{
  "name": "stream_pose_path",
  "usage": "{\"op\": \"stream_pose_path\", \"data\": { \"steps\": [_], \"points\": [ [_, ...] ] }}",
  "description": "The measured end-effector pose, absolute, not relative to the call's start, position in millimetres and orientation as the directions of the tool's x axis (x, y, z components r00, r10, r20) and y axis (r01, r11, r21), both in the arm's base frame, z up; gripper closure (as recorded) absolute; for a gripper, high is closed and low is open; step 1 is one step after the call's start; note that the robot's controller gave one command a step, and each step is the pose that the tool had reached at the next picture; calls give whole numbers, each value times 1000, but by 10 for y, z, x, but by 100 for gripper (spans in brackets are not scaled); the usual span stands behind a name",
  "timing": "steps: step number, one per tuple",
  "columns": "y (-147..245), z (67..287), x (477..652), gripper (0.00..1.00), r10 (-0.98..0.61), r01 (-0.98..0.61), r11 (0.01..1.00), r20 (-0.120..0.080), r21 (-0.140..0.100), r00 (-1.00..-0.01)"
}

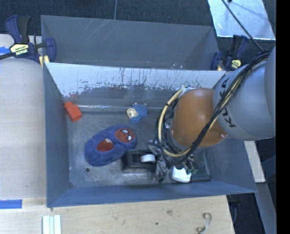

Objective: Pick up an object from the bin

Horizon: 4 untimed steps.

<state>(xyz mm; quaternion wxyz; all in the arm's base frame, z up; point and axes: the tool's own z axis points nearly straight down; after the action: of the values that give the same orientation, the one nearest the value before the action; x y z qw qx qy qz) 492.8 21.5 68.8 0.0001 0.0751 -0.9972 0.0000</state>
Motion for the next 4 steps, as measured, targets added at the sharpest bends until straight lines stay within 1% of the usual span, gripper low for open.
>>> {"op": "stream_pose_path", "data": {
  "steps": [1, 2, 3, 4],
  "points": [
    [215, 1055, 4926, 100, -150, -150, 989, -1, 0, -989],
    [216, 1128, 4920, 100, -149, -149, 989, 0, 0, -989],
    [210, 1265, 4914, 100, -148, -148, 989, 0, -1, -989],
    [204, 1466, 4910, 100, -147, -147, 989, 0, -1, -989]
  ]
}}
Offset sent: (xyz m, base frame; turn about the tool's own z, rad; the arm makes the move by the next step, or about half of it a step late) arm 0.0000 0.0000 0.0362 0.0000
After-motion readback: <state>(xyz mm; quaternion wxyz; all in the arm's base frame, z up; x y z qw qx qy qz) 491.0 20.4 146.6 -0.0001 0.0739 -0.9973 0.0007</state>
